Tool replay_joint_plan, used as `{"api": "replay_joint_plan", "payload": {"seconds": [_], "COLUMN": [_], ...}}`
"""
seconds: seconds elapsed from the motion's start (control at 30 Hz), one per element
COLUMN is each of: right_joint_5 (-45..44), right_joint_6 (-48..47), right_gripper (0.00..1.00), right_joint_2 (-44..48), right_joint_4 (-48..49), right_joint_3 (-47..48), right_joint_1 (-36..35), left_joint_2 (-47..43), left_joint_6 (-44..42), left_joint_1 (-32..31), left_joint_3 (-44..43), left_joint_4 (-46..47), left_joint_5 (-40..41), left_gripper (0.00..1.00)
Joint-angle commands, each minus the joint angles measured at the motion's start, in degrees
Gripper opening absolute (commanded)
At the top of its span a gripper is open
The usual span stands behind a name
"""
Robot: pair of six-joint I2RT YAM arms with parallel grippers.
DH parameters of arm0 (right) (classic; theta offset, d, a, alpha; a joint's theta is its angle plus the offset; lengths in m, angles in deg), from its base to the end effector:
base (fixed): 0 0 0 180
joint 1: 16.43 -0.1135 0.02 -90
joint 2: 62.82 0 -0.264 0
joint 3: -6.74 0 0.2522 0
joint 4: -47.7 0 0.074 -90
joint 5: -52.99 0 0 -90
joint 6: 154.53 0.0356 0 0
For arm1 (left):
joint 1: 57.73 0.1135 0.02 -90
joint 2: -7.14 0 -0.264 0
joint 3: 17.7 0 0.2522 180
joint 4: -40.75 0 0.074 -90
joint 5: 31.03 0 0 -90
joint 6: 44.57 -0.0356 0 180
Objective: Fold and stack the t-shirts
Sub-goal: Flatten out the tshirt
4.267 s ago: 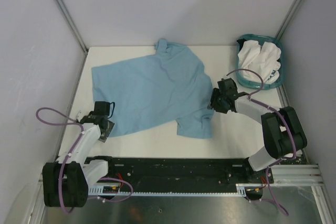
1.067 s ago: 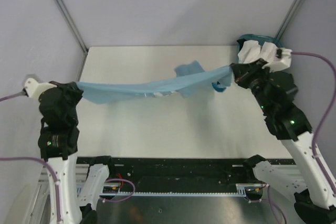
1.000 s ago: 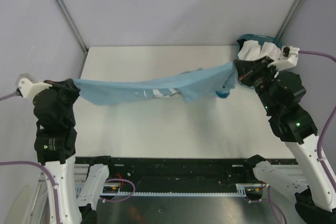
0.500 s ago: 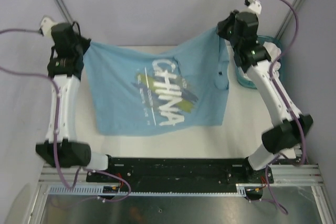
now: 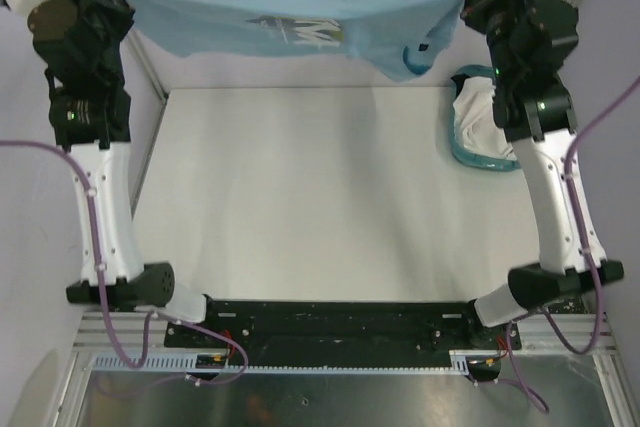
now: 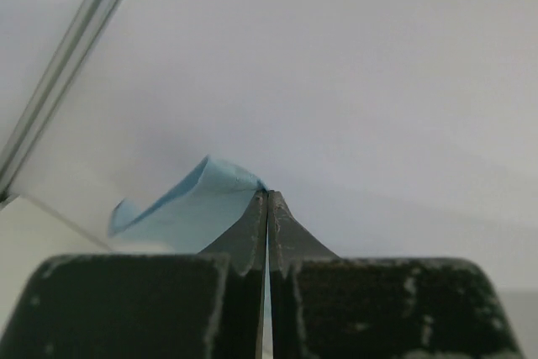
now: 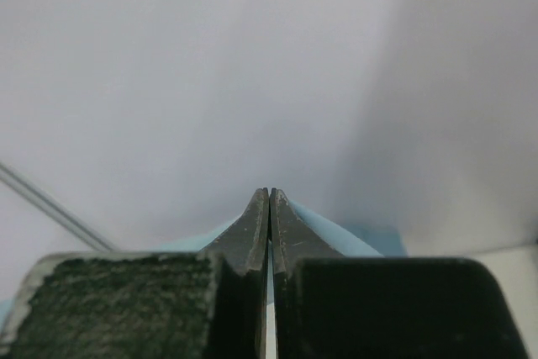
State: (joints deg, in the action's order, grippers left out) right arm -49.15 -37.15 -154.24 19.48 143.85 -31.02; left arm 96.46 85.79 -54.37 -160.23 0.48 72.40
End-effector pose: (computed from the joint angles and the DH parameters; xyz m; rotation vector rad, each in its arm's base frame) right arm 0.2985 0.0700 0.5905 0.3258 1.2468 0.4959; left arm 0.2728 0.0243 0.6038 -0.6864 1.1759 -0.3863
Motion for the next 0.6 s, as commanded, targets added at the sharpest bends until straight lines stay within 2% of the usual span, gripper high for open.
{"api": "replay_joint_plan", "payload": {"seconds": [0.0, 0.17, 0.3, 0.43, 0.57], "right_joint_5": [0.5, 1.8, 1.8, 4.0, 5.1], "right_joint_6": [2.9, 6.7, 6.6, 5.1, 4.3], "right_gripper": [0.0, 0.0, 0.0, 0.0, 0.0], "right_joint_2": [7.6, 14.8, 13.8, 5.7, -2.1], "right_joint_4": [1.0, -1.3, -4.1, -5.3, -5.4], "right_joint_3": [-17.3, -40.7, -52.7, -56.0, -56.1], "right_joint_1": [0.4, -0.3, -1.0, -0.1, 0.3], "left_joint_2": [-7.0, -14.7, -15.3, -11.6, -7.8], "left_joint_6": [-1.2, -0.4, 0.4, 1.3, 0.7], "left_joint_1": [0.3, 0.7, 0.8, 0.7, 0.8], "left_joint_3": [16.8, 43.6, 60.3, 69.7, 72.9], "left_joint_4": [0.3, 0.3, 0.5, 0.9, 0.9], "left_joint_5": [3.4, 6.4, 7.2, 7.4, 7.2], "left_gripper": [0.0, 0.0, 0.0, 0.0, 0.0]}}
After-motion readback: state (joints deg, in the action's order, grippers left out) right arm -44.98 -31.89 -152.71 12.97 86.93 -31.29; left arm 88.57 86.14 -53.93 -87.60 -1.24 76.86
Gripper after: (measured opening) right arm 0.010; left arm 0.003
